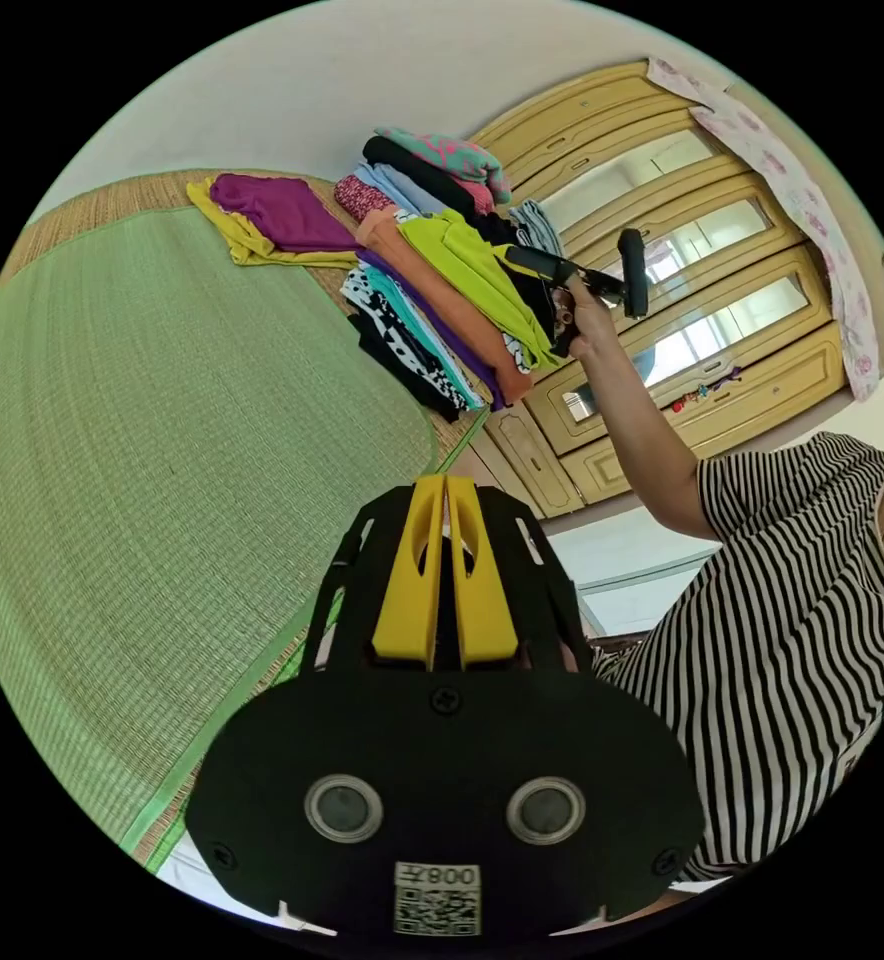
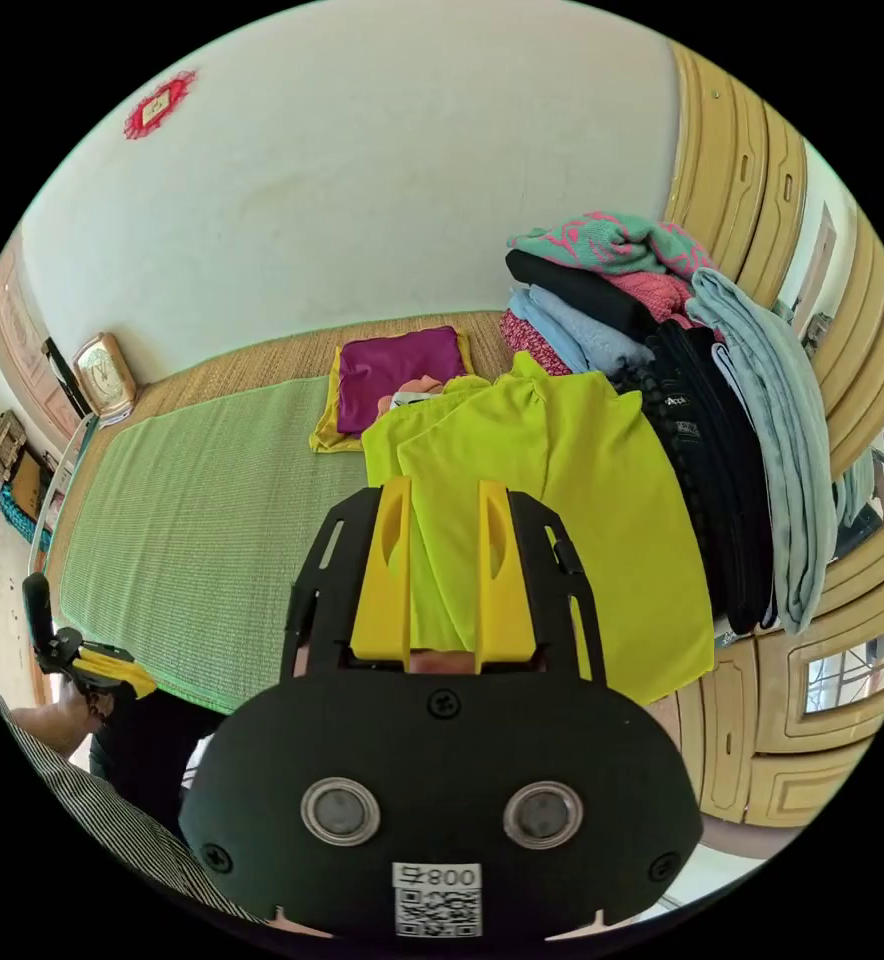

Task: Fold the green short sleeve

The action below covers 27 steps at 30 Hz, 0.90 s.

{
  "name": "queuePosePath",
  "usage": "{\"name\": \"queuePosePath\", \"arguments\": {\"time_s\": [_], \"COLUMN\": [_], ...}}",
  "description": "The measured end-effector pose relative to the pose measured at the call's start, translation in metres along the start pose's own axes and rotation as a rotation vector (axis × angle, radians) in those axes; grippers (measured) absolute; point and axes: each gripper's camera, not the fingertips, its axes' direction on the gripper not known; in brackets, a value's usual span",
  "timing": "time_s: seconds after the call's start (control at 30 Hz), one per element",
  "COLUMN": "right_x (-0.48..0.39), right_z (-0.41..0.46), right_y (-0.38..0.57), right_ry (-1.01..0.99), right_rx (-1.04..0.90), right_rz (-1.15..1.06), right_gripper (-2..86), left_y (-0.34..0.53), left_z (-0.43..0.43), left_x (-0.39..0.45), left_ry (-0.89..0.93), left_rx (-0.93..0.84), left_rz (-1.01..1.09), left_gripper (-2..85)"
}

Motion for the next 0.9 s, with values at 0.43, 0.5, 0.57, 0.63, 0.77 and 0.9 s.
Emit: {"name": "queuePosePath", "arguments": {"time_s": [0.43,0.5,0.57,0.63,0.77,0.9], "right_x": [-0.047,-0.042,-0.04,-0.037,-0.029,-0.01], "right_z": [0.061,0.07,0.073,0.067,0.05,0.007], "right_y": [-0.016,-0.013,-0.007,0.003,0.022,0.059], "right_ry": [0.157,0.148,0.153,0.181,0.165,0.01], "right_rx": [-0.104,-0.144,-0.152,-0.136,-0.119,-0.032], "right_rz": [0.001,0.02,0.034,0.051,0.077,0.125], "right_gripper": [9.7,9.1,8.3,5.0,1.8,0.9], "left_y": [0.057,0.06,0.06,0.061,0.064,0.07], "left_z": [0.023,0.023,0.023,0.022,0.019,0.015], "left_x": [0.01,0.009,0.009,0.009,0.009,0.012], "left_ry": [-0.068,-0.065,-0.067,-0.061,-0.05,-0.046], "left_rx": [-0.102,-0.097,-0.095,-0.084,-0.066,-0.053], "left_rz": [-0.018,-0.022,-0.016,-0.014,-0.009,-0.001], "left_gripper": [0.1,0.1,0.1,0.1,0.1,0.1]}}
